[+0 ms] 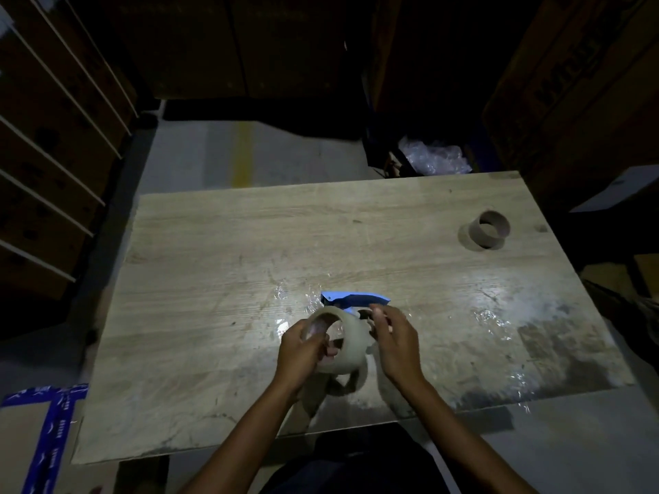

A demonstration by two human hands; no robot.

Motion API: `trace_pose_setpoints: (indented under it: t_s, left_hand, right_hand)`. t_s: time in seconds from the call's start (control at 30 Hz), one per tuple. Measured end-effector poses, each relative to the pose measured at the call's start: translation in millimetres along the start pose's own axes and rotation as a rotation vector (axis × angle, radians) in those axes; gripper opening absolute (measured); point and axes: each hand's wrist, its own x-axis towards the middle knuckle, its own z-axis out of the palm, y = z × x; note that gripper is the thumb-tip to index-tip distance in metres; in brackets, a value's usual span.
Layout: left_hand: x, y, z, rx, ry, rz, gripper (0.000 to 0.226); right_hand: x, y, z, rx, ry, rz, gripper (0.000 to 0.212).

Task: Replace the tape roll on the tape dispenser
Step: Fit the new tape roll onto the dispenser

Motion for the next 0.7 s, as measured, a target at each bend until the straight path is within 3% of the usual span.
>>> trace_pose_setpoints:
  t_s: [0.13,0.33,0.5,0.7]
  left_hand:
    - [7,-6,2,-0.038,0.069,-0.008,0.019]
    - [18,-13,6,-0.072,0.130,-0.059,0.018]
    - [21,-19,11,-0.170,0.160,-0.134,0.018]
    - [19,-17,15,-0.384,0.167,-0.215,0.023]
  right_hand:
    - [36,25,2,-0.460,0.051,-0.111,0.014]
    - [81,23,10,-0.813,-0.193,-0.222,0.029]
    - [100,23,16,-0.910,-0.380,-0.159,0.018]
    - [100,32,5,-0.768,-0.351,-0.110,0.017]
